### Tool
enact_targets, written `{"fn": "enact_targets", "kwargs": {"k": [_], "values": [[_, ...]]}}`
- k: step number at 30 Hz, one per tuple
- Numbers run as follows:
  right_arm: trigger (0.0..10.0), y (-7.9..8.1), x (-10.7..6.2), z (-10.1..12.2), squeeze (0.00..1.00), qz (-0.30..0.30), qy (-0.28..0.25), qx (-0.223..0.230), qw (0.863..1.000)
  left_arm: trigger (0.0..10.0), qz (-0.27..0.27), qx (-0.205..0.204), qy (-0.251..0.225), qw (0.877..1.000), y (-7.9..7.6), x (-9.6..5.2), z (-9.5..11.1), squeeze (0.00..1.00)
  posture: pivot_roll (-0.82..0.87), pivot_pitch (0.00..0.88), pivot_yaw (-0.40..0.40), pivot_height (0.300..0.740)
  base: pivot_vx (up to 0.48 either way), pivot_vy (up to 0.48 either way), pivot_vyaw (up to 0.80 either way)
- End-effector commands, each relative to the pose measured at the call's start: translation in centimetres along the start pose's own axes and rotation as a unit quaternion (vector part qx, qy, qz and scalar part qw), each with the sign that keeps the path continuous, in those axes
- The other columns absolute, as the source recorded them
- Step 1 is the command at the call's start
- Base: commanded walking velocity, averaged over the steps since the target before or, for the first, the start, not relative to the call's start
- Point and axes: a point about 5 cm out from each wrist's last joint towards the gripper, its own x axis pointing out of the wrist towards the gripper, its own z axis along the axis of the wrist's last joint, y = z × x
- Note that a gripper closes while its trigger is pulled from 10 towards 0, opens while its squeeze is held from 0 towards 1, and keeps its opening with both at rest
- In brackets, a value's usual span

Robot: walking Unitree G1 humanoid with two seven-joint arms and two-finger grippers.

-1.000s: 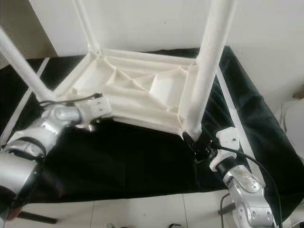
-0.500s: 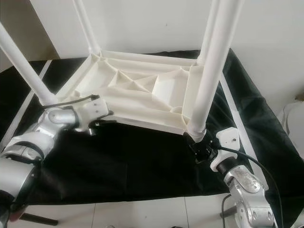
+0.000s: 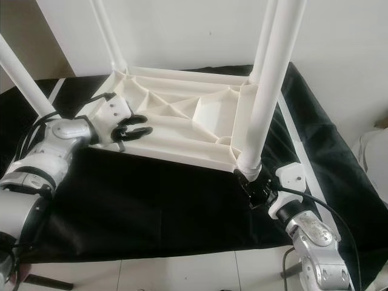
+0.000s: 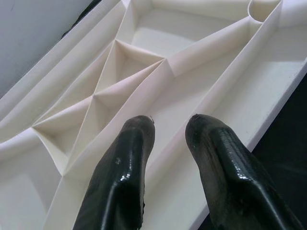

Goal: Building children table

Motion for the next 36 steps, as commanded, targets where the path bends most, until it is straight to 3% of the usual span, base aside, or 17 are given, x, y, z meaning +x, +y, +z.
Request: {"fn": "enact_targets", "kwargs": {"k": [1,12,27,31,33,34,35,36], "values": [[10.0,0.2,-0.3,-0.1,0.00,0.001,-0.001,0.004,1.000,10.0,0.113,-0.014,0.017,0.993,1.1,-0.2,-0.5,0.00,-0.22,0.135,0.108,0.740,0.000,0.000,0.00],[10.0,0.2,-0.8,0.2,0.00,-0.001,0.001,0.003,1.000,10.0,0.182,-0.025,0.087,0.979,0.1,1.1,-2.1,0.00,-0.25,0.164,0.103,0.740,0.000,0.000,0.00],[10.0,0.2,-2.0,0.2,0.00,-0.008,0.013,0.001,1.000,10.0,0.152,-0.059,0.100,0.982,-1.3,1.7,-3.1,0.00,-0.28,0.204,0.102,0.740,0.000,0.000,0.00],[10.0,0.3,-2.1,0.3,0.00,-0.005,0.017,0.001,1.000,10.0,0.081,-0.074,0.113,0.988,-2.8,2.0,-3.9,0.00,-0.27,0.212,0.100,0.740,0.000,0.000,0.00],[10.0,0.4,-2.1,0.3,0.00,-0.003,0.018,0.002,1.000,10.0,-0.008,-0.072,0.107,0.992,-4.3,2.1,-4.3,0.00,-0.27,0.213,0.100,0.740,0.000,0.000,0.00],[10.0,0.4,-2.1,0.3,0.00,-0.003,0.018,0.002,1.000,10.0,-0.008,-0.072,0.107,0.992,-4.3,2.1,-4.3,0.00,-0.27,0.213,0.100,0.740,0.000,0.000,0.00],[10.0,0.4,-2.1,0.3,0.00,-0.002,0.020,0.002,1.000,10.0,-0.076,-0.076,0.100,0.989,-5.4,1.9,-4.6,0.00,-0.27,0.212,0.101,0.740,0.000,0.000,0.00],[10.0,0.4,-2.1,0.3,0.00,-0.002,0.020,0.002,1.000,10.0,-0.076,-0.076,0.100,0.989,-5.4,1.9,-4.6,0.00,-0.27,0.212,0.101,0.740,0.000,0.000,0.00]]}}
